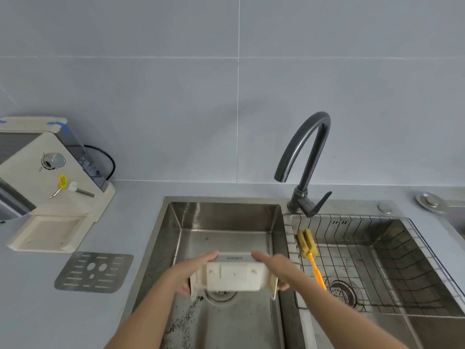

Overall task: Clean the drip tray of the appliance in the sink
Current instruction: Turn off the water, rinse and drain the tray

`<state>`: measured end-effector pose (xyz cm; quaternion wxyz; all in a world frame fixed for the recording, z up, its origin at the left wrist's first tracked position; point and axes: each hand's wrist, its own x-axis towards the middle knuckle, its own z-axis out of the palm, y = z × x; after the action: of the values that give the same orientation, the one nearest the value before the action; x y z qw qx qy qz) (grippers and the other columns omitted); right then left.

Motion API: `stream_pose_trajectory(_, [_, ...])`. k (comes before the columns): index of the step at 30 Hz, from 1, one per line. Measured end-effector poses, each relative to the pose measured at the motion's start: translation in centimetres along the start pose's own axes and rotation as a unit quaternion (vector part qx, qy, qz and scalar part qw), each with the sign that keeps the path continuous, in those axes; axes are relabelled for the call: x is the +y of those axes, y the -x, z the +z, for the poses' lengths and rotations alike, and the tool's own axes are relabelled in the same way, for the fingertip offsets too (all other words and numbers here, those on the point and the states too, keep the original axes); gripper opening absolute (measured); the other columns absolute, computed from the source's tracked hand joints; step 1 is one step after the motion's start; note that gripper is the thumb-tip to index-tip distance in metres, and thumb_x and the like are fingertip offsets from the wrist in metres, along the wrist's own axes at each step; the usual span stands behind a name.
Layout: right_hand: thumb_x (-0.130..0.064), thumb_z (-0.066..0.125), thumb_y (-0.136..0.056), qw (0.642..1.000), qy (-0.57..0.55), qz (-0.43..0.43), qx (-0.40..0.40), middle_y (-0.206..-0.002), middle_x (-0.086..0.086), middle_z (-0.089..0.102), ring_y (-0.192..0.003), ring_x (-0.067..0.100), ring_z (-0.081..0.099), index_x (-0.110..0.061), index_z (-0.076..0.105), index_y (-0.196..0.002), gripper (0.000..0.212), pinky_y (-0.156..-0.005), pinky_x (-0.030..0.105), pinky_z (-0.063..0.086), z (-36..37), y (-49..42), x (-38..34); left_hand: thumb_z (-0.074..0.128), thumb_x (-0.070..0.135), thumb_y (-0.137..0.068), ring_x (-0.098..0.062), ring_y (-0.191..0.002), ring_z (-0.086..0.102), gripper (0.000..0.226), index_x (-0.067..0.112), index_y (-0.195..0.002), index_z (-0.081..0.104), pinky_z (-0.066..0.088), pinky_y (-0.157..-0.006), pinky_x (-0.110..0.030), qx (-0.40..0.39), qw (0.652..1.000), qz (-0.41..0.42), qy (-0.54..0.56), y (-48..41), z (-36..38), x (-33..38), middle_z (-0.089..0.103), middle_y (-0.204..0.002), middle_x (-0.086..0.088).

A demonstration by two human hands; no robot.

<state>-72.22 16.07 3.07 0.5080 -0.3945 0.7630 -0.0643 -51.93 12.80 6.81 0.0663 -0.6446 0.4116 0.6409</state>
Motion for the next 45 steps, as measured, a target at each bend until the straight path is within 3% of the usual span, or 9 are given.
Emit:
stream_pose_trajectory(3, [-0.07,0.038,-0.08,0.998,-0.001,-0.052,0.04,-0.093,0.014,0.06,-0.072,0.023,0.058,-0.003,0.056,-0.095,0.072,-0.075,0.033,0.053,-2.0,0.0,-2.1,0.047,0.054,-0.086,-0.031,-0.112,0.053,0.05,0.017,-0.119,0.052,0.035,-0.104,-0.041,0.037,0.997,0.069,0.022,0.8,-1.3,2.3,0.057,-0.123,-0.012])
stream_pose_trajectory(9, [-0.067,0.038,-0.083,0.977,0.0,-0.157,0.144,-0.088,0.012,0.058,-0.085,0.027,0.057,-0.015,0.055,-0.07,0.056,-0.079,0.034,0.043,-5.7,2.1,-5.1,0.055,0.071,-0.069,-0.025,-0.097,0.053,0.048,0.026,-0.085,0.061,0.041,-0.086,-0.033,0.15,0.973,0.175,0.023,1.4,-3.9,4.6,0.057,-0.101,-0.007])
stream_pose_trajectory(14, [-0.065,0.037,-0.084,0.999,0.019,-0.025,0.026,-0.105,0.017,0.059,-0.092,0.031,0.061,-0.001,0.052,-0.121,0.075,-0.089,0.04,0.053,-0.1,0.3,0.1,0.057,0.068,-0.062,-0.032,-0.115,0.053,0.079,0.019,-0.123,0.053,0.037,-0.106,-0.045,0.006,0.999,0.031,-0.007,-1.3,-0.8,0.6,0.056,-0.126,-0.014])
stream_pose_trajectory(20, [-0.066,0.036,-0.084,0.995,0.0,-0.078,0.06,-0.067,0.002,0.052,-0.075,0.025,0.056,-0.008,0.055,-0.072,0.061,-0.072,0.032,0.046,-1.7,0.5,-1.5,0.049,0.059,-0.082,-0.034,-0.123,0.047,0.064,0.014,-0.127,0.05,0.039,-0.097,-0.038,0.078,0.993,0.084,0.003,-0.5,-1.7,1.9,0.053,-0.129,-0.014])
stream_pose_trajectory(24, [-0.069,0.038,-0.081,0.986,-0.013,-0.095,0.138,-0.092,0.011,0.061,-0.087,0.027,0.06,-0.003,0.059,-0.096,0.071,-0.078,0.036,0.049,-3.3,0.4,-2.9,0.058,0.083,-0.046,-0.027,-0.108,0.055,0.1,0.015,-0.12,0.057,0.045,-0.088,-0.036,0.137,0.985,0.104,-0.001,-1.4,-3.6,2.9,0.058,-0.123,-0.01])
stream_pose_trajectory(27, [-0.068,0.038,-0.082,0.999,-0.012,-0.02,0.037,-0.118,0.021,0.057,-0.086,0.029,0.06,0.001,0.05,-0.118,0.079,-0.08,0.035,0.054,-1.4,-0.3,-1.8,0.061,0.084,-0.036,-0.036,-0.127,0.043,0.121,0.017,-0.135,0.044,0.035,-0.107,-0.047,0.034,0.999,0.022,-0.003,-2.4,-2.7,1.8,0.045,-0.141,-0.018])
stream_pose_trajectory(35, [-0.065,0.039,-0.083,0.998,-0.03,-0.032,0.048,-0.084,0.012,0.058,-0.081,0.027,0.061,-0.005,0.052,-0.087,0.061,-0.076,0.034,0.051,-2.1,-1.2,-1.8,0.052,0.074,-0.069,-0.035,-0.125,0.046,0.091,0.019,-0.141,0.037,0.039,-0.101,-0.04,0.074,0.995,0.057,-0.021,-2.4,-2.4,2.3,0.044,-0.141,-0.016])
stream_pose_trajectory(42, [-0.059,0.05,-0.081,0.988,-0.088,-0.115,0.055,-0.077,-0.001,0.049,-0.07,0.012,0.046,-0.008,0.052,-0.09,0.052,-0.069,0.024,0.036,-4.3,-1.4,-2.1,0.058,0.065,-0.073,-0.015,-0.113,0.053,0.038,0.034,-0.094,0.065,0.035,-0.095,-0.027,0.137,0.97,0.199,-0.011,-1.6,-3.2,2.5,0.061,-0.111,0.008])
stream_pose_trajectory(45, [-0.067,0.056,-0.072,0.984,-0.086,-0.149,0.044,-0.091,-0.002,0.046,-0.084,0.014,0.045,-0.019,0.047,-0.089,0.051,-0.075,0.025,0.036,-4.7,-1.6,-2.1,0.061,0.049,-0.08,-0.015,-0.127,0.044,0.041,0.031,-0.116,0.055,0.033,-0.103,-0.029,0.15,0.959,0.242,0.002,-1.3,-3.5,2.3,0.051,-0.12,0.017])
